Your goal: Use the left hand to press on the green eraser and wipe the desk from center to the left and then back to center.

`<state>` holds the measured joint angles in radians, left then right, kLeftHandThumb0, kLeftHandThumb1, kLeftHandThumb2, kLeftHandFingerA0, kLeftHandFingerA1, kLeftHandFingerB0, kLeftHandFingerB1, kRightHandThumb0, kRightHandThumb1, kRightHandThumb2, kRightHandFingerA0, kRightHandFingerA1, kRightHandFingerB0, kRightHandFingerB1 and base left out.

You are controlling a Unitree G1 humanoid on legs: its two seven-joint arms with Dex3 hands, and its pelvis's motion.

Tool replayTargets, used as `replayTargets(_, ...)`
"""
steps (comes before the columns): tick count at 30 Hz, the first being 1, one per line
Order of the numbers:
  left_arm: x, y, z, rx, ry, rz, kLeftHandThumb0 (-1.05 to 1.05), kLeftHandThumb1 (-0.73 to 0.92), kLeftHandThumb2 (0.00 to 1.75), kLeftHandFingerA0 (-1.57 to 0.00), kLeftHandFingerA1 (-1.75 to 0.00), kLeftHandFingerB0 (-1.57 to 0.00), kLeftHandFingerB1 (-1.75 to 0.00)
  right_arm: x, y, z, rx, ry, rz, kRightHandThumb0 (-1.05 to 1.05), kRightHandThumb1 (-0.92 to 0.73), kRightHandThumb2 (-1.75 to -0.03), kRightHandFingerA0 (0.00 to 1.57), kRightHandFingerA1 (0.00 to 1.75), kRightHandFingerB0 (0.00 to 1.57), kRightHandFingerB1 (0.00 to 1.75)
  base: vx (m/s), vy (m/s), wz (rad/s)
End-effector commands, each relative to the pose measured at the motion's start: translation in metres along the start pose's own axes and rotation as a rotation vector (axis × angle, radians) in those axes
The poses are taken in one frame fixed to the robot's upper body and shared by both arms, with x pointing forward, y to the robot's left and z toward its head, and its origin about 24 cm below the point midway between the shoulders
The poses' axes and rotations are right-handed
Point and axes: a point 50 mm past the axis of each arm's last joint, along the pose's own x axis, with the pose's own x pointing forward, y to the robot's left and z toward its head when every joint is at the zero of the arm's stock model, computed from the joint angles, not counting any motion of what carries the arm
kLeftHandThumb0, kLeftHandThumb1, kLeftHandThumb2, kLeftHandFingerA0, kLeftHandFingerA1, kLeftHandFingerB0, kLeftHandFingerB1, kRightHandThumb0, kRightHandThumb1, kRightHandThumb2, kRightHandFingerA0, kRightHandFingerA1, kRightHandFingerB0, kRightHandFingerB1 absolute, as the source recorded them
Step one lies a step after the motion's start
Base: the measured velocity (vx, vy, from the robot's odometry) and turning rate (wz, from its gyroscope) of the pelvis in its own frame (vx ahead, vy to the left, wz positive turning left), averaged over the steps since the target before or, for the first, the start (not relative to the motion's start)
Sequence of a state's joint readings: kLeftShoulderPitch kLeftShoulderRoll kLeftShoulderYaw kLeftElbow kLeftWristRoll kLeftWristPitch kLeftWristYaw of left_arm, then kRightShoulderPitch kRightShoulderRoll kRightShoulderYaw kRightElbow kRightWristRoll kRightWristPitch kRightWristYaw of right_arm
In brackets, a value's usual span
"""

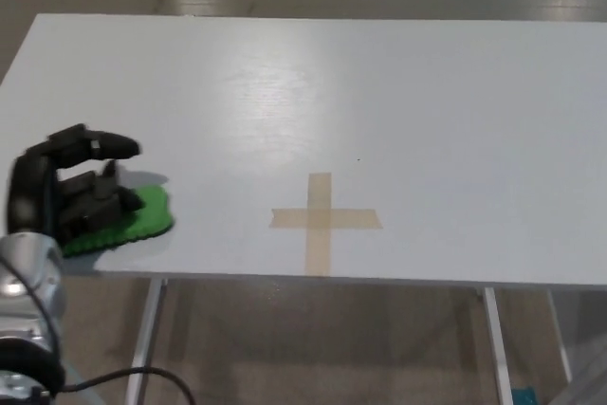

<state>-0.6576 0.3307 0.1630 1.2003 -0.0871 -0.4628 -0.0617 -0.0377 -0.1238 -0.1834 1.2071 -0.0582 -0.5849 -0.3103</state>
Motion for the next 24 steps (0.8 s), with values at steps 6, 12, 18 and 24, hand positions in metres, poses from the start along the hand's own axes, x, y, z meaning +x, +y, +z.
replayTargets(6, -0.017, -0.069, -0.027, 0.061, 0.085, -0.165, -0.12, 0.78, 0.79, -1.02, -1.12, -0.92, -1.01, -0.001, 0.0, -0.001, 0.028, 0.0, 0.0, -0.38, -0.77, -0.63, 0.56, 0.52, 0.68, 0.5, 0.0, 0.0, 0.0)
replayTargets(12, -0.023, -0.106, -0.025, 0.053, 0.073, -0.258, -0.13, 0.78, 0.8, -1.01, -1.14, -0.91, -1.05, -0.002, -0.001, -0.002, 0.024, 0.001, 0.001, -0.38, -0.77, -0.63, 0.56, 0.53, 0.68, 0.5, 0.0, 0.0, 0.0)
replayTargets(18, -0.027, -0.128, -0.02, 0.066, 0.048, -0.317, -0.13, 0.77, 0.81, -1.01, -1.14, -0.92, -1.03, -0.002, -0.002, -0.003, 0.025, 0.001, 0.008, -0.38, -0.77, -0.63, 0.56, 0.53, 0.68, 0.5, 0.0, 0.0, 0.0)
replayTargets(24, -0.033, -0.152, -0.015, 0.096, 0.024, -0.374, -0.14, 0.76, 0.83, -1.01, -1.15, -0.92, -1.0, -0.003, -0.002, -0.004, 0.035, 0.005, 0.007, -0.38, -0.77, -0.63, 0.56, 0.53, 0.68, 0.5, 0.0, 0.0, 0.0)
